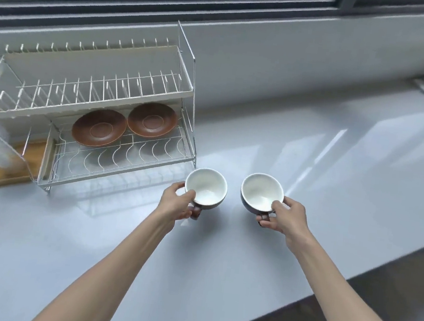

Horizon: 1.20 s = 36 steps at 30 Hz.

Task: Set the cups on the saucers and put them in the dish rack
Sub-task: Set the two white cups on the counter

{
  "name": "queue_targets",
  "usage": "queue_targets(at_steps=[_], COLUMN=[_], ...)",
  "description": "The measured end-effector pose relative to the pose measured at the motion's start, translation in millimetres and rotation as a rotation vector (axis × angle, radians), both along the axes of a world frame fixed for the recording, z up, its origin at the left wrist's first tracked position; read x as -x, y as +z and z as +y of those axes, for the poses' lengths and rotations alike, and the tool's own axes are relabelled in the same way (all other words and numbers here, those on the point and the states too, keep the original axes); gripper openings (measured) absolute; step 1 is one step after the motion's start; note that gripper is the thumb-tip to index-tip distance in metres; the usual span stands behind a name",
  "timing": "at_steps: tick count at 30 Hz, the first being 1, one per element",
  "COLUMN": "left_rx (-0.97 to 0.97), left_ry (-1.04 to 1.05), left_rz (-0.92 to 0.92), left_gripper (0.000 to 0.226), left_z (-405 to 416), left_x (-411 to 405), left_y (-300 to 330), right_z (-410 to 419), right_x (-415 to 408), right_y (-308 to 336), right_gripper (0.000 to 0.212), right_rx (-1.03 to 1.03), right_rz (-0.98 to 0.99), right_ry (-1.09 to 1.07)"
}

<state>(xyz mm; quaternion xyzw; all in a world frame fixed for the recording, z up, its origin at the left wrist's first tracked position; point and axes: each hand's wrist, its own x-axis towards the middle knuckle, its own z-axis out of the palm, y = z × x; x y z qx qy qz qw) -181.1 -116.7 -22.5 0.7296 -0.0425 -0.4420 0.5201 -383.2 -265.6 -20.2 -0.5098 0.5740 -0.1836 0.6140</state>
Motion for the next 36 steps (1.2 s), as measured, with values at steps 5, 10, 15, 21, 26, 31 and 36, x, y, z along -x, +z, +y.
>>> queue_targets(at_steps=[5, 10, 15, 21, 26, 31, 36], left_rx=[0.003, -0.013, -0.027, -0.03, -0.029, -0.033, -0.049], left_ry=[-0.045, -0.079, -0.086, -0.072, -0.082, -0.116, -0.231], left_rz=[0.012, 0.028, 0.039, 0.055, 0.056, 0.041, -0.002], left_gripper=[0.05, 0.05, 0.049, 0.05, 0.049, 0.051, 0.045], left_z=[-39, -61, -71, -74, -74, -71, -66], left_x=[25, 39, 40, 36, 34, 34, 29], left_y=[-11, -19, -25, -27, -28, -27, -19], right_z=[-20, -33, -39, -39, -36, -36, -41], right_x=[33, 49, 49, 43, 42, 42, 43], right_y=[-11, -19, -24, -28, -30, -29, -24], right_gripper=[0.045, 0.048, 0.048, 0.049, 0.051, 0.047, 0.035], right_rx=[-0.01, -0.035, -0.055, -0.073, -0.088, -0.086, -0.062], right_rz=[-0.005, -0.014, -0.023, -0.022, -0.028, -0.022, 0.104], right_ry=[-0.122, -0.2, -0.214, -0.216, -0.239, -0.203, -0.105])
